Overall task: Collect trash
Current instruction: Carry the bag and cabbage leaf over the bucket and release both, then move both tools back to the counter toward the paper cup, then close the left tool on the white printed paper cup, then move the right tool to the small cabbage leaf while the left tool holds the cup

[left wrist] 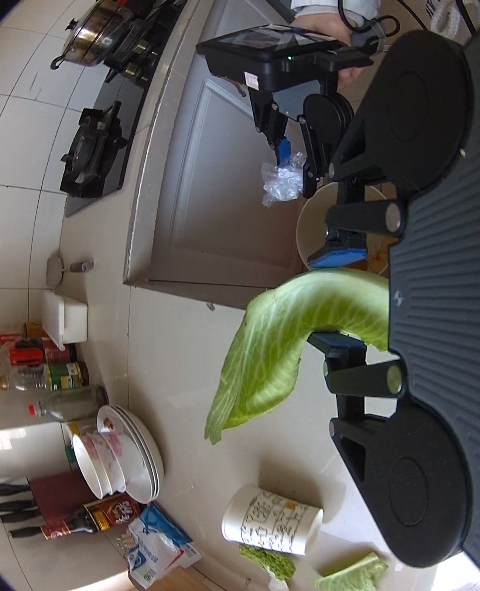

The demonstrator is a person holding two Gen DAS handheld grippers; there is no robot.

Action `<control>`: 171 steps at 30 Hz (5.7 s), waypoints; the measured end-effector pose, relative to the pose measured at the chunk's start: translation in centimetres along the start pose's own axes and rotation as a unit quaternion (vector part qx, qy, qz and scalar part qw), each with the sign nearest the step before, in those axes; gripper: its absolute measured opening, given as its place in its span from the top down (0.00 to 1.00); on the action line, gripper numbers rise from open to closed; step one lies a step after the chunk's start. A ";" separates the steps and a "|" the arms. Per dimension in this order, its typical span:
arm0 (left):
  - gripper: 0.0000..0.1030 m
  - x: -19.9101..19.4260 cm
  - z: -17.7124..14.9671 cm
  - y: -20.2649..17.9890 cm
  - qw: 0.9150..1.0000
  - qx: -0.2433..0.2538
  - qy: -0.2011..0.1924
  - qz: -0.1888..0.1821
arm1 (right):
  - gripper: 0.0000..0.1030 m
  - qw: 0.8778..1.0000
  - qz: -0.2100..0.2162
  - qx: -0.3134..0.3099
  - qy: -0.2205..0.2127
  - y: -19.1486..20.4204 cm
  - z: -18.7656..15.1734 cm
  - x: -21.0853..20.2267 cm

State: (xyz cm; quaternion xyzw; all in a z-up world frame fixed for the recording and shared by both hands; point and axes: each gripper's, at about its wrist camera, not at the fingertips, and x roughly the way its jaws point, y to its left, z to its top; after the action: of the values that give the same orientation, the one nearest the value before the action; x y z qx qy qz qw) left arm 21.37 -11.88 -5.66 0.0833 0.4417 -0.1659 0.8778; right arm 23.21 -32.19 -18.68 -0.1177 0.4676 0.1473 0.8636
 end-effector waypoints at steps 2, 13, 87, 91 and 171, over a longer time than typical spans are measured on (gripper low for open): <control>0.65 0.6 0.4 -0.9 1.000 0.009 0.003 -0.009 | 0.49 1.000 -0.002 0.001 0.003 -0.4 -0.4 0.5; 0.65 3.8 1.6 -5.4 0.998 0.045 0.018 -0.039 | 0.14 1.000 -0.001 0.027 -0.015 -2.3 -1.5 -0.5; 0.12 2.0 0.9 -4.6 0.998 0.023 -0.038 0.055 | 0.00 0.996 0.024 0.023 -0.083 -2.6 1.3 -10.4; 0.12 0.7 0.5 -1.7 0.996 0.018 -0.042 0.075 | 0.00 0.995 0.049 0.014 -0.088 -1.1 3.6 -10.5; 0.42 -8.6 -10.2 20.0 0.933 -0.264 -0.030 0.243 | 0.00 0.931 0.252 -0.237 -0.112 24.0 18.4 -2.0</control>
State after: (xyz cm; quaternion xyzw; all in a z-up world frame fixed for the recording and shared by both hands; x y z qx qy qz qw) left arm 16.27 11.60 -4.81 -0.0516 0.4096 0.1727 0.8943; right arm 27.68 -3.95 -8.74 -0.1803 0.3333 0.4790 0.7918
